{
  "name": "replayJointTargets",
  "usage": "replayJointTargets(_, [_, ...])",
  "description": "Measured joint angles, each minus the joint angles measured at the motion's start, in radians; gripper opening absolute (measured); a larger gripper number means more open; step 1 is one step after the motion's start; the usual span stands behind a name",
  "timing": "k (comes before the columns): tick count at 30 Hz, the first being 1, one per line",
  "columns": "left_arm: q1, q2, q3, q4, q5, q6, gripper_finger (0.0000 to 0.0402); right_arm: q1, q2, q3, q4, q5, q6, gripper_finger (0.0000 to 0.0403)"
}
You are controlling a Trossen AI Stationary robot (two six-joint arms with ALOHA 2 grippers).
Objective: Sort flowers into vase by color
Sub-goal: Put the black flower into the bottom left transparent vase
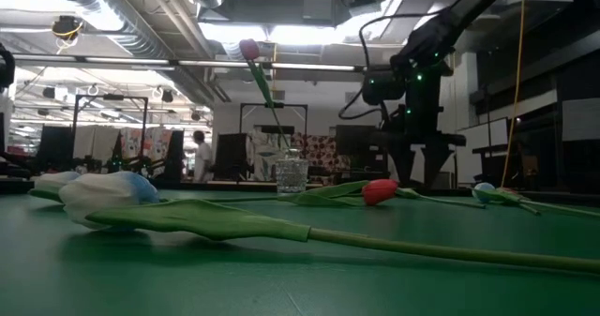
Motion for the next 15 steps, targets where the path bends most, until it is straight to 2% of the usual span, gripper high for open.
replayJointTargets(3, [0.000,0.000,0.000,0.000,0.000,0.000,0.0258,-0.033,0.000,0.000,0.005,-0.024,-0.003,0.0258])
replayJointTargets(8, [0.000,0.000,0.000,-0.004,0.000,0.003,0.0258,-0.067,0.000,0.000,0.018,-0.106,-0.040,0.0213])
replayJointTargets(15, [0.000,0.000,0.000,-0.019,0.000,-0.003,0.0258,-0.064,0.000,-0.047,0.054,-0.087,-0.042,0.0170])
